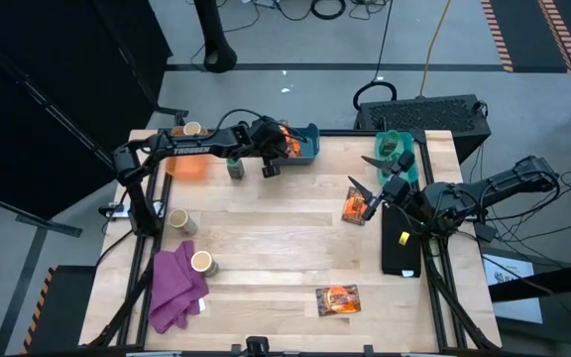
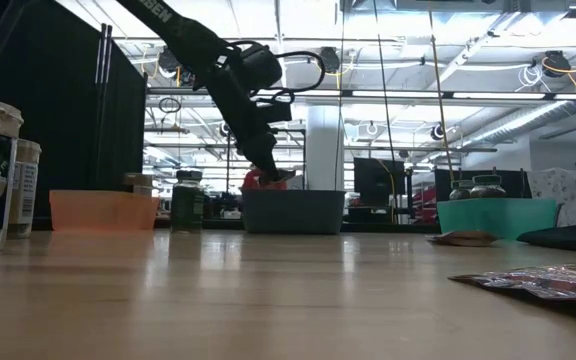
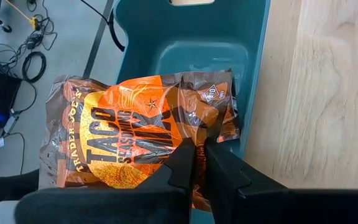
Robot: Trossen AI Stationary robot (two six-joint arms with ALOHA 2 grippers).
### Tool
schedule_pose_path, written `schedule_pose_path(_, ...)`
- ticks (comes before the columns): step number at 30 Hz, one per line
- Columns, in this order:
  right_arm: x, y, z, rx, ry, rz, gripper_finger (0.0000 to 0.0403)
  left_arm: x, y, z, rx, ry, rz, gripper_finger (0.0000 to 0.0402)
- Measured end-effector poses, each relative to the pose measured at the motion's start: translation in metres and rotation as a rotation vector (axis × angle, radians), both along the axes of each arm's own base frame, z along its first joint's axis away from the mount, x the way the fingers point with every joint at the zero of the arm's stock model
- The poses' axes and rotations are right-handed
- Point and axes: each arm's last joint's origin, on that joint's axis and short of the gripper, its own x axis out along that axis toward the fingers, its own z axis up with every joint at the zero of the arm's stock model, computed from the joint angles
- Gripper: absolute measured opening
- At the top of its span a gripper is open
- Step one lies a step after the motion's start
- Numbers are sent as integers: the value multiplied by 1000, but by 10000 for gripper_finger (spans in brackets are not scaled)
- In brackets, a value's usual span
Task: Sort spices by type
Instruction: Put the top left orange seasoning into the dark blue bin, then put the bottom gold seasoning bottle into the orange bin
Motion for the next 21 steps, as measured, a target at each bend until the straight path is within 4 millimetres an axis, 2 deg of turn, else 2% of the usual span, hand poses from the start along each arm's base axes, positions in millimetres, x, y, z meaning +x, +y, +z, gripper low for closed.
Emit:
schedule_pose_path(8, 0, 0, 0, 0, -1, 0, 254, 0, 0, 0, 2, 1, 5, 45)
schedule_pose_path(16, 0, 0, 0, 0, 0, 0, 254, 0, 1, 0, 14, 5, 13, 126)
schedule_pose_path(21, 0, 0, 0, 0, 0, 0, 254, 0, -1, 1, 20, 6, 16, 154)
